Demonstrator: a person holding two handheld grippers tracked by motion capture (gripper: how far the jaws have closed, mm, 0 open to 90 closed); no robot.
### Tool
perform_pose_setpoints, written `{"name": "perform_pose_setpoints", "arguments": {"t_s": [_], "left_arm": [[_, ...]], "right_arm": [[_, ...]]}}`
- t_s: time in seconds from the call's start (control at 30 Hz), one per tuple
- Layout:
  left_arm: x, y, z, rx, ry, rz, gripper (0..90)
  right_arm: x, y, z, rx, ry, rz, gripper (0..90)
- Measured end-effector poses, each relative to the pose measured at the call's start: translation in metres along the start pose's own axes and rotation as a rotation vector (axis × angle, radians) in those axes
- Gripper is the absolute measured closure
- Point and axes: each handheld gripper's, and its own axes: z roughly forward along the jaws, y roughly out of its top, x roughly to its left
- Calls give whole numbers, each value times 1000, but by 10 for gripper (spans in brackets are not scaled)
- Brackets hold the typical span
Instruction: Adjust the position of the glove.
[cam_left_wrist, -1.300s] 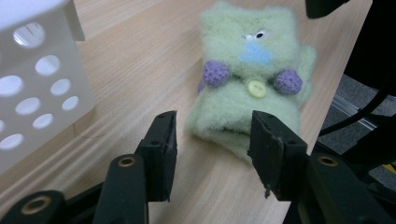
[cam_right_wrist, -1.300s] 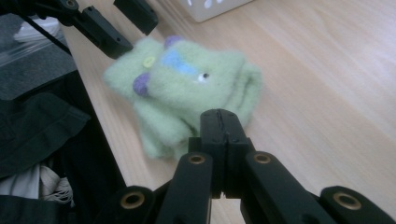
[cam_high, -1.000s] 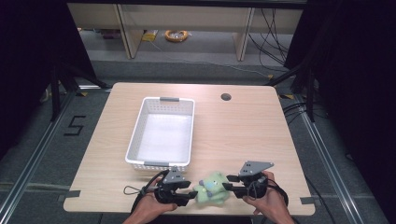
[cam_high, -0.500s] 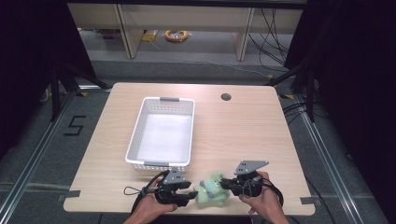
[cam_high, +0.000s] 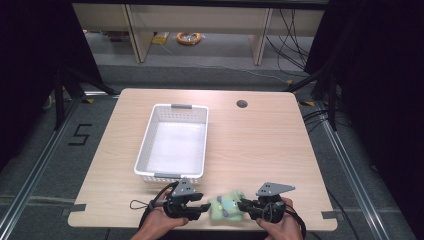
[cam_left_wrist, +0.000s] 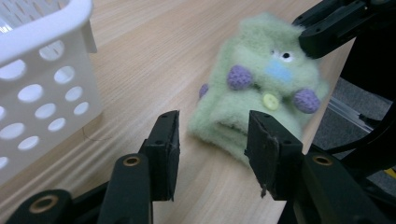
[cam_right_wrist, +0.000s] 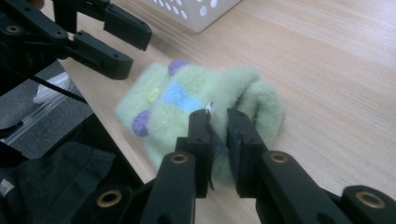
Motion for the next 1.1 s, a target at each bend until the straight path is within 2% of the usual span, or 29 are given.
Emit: {"name": "perform_pose_setpoints", "arguments": {"t_s": [0.03, 0.1, 0.17, 0.2, 0.23, 0.3, 0.33, 0.37, 0.4, 0.43, 0.47, 0.5, 0.53, 0.57, 0.6, 0.63, 0.67, 0.7, 0.73, 0.8, 0.87, 0.93, 1.0, 1.03, 1.07, 1.1], "left_arm": [[-3, -1, -1, 6, -1, -23, 510], [-5, -1, -2, 8, -10, -21, 498], [-8, -2, -1, 20, -20, -45, 453], [-9, -2, 0, 29, -22, -45, 428], [-10, -2, 1, 28, -29, -65, 403], [-10, 0, 4, 26, -31, -104, 396], [-9, 2, 4, 33, -27, -111, 384], [-8, 3, 6, 42, -17, -121, 378], [-8, 3, 8, 41, -9, -137, 369], [-7, 4, 9, 48, 0, -143, 363], [-6, 4, 12, 61, 7, -173, 357], [-6, 4, 12, 61, 7, -173, 353], [-6, 4, 13, 67, 8, -188, 353], [-6, 4, 14, 76, 6, -189, 352], [-6, 4, 15, 77, 7, -193, 351], [-6, 4, 15, 82, 1, -198, 352], [-7, 4, 16, 83, 2, -217, 355], [-7, 5, 17, 93, 12, -212, 360], [-5, 6, 19, 95, -10, -218, 372], [-5, 6, 21, 96, -9, -222, 376], [-6, 5, 26, 110, -4, -228, 392], [-4, 5, 30, 135, -42, -248, 407], [-3, 5, 30, 135, -44, -244, 419], [-3, 6, 30, 135, -46, -239, 434], [-2, 6, 30, 133, -47, -232, 450], [-2, 5, 30, 129, -49, -226, 482]], "right_arm": [[-3, 0, 1, 4, -8, -38, 768], [-2, 0, 1, 4, -9, -38, 758], [-2, 0, 0, 3, 5, -34, 710], [-1, 0, -1, 3, -5, -27, 672], [-2, 3, -4, -14, 7, -8, 614], [-5, 5, -5, -30, -2, -27, 602], [-5, 7, -8, -33, -14, -8, 579], [-6, 10, -10, -36, -6, -2, 565], [-10, 12, -11, -28, -16, -20, 535], [-11, 14, -11, -19, -17, -12, 529], [-15, 16, -8, -12, -42, -27, 512], [-15, 16, -8, -12, -42, -27, 512], [-15, 16, -6, 15, -32, 11, 505], [-20, 17, -2, 27, -14, -9, 502], [-21, 17, 1, 39, -29, 1, 486], [-20, 17, 3, 54, -22, 26, 482], [-24, 17, 6, 54, -3, 12, 482], [-25, 17, 9, 67, -11, 23, 482], [-29, 18, 14, 107, 2, 18, 480], [-30, 17, 17, 111, -2, 26, 478], [-33, 16, 22, 141, 30, 49, 478], [-34, 15, 24, 150, 30, 51, 496], [-33, 14, 24, 153, 33, 57, 497], [-31, 13, 25, 157, 36, 88, 498], [-35, 12, 27, 151, 56, 71, 505], [-36, 11, 29, 150, 73, 86, 522]]}}
